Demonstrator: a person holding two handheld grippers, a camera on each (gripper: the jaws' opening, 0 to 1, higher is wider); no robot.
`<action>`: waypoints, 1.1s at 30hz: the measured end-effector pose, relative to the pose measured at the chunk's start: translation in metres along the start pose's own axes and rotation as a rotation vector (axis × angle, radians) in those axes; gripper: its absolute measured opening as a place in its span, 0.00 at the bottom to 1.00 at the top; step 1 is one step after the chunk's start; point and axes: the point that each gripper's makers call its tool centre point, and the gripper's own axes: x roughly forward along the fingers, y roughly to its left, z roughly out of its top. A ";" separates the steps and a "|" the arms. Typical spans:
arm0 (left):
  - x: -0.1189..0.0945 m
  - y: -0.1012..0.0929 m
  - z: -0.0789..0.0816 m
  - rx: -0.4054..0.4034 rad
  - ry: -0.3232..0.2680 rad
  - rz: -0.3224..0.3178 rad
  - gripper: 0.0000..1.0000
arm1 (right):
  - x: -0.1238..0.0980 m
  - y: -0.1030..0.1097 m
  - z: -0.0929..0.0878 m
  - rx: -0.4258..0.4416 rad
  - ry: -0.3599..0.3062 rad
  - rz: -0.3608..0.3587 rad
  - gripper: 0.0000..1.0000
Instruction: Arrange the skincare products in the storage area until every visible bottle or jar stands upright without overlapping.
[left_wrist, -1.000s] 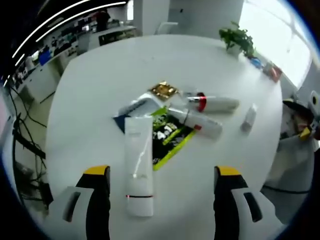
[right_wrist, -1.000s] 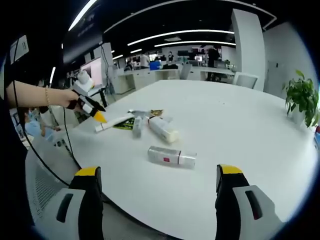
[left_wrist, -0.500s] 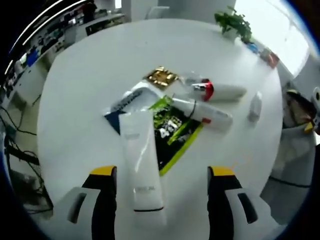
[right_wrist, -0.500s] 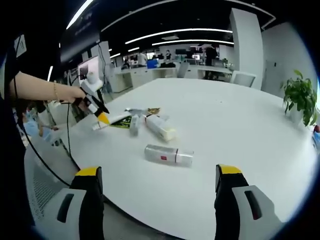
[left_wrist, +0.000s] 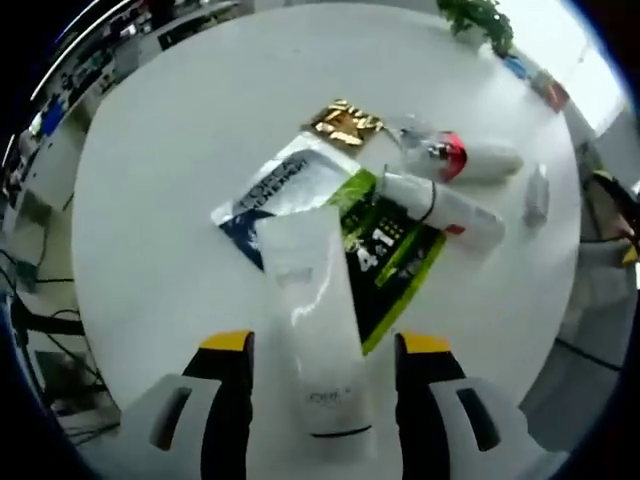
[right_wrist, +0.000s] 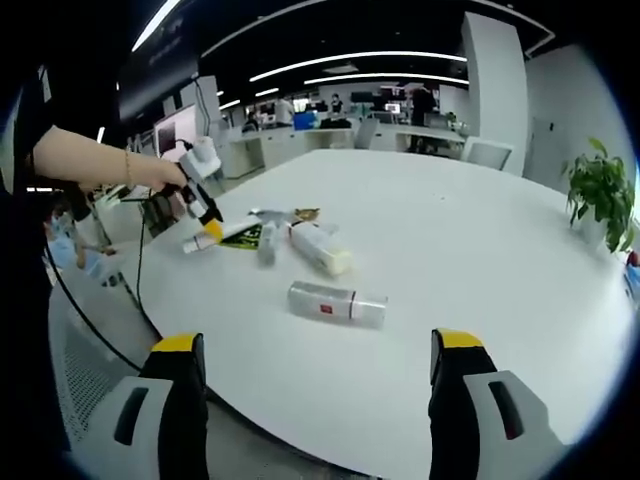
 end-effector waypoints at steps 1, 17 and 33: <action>-0.001 0.000 0.001 0.000 0.008 -0.003 0.47 | 0.000 0.000 0.000 -0.001 0.003 -0.002 0.92; 0.016 -0.008 0.000 0.030 0.132 -0.033 0.39 | 0.002 -0.002 -0.005 -0.008 0.022 -0.013 0.92; 0.015 -0.002 -0.002 0.040 0.142 0.045 0.38 | 0.003 -0.004 -0.008 -0.022 0.031 -0.022 0.90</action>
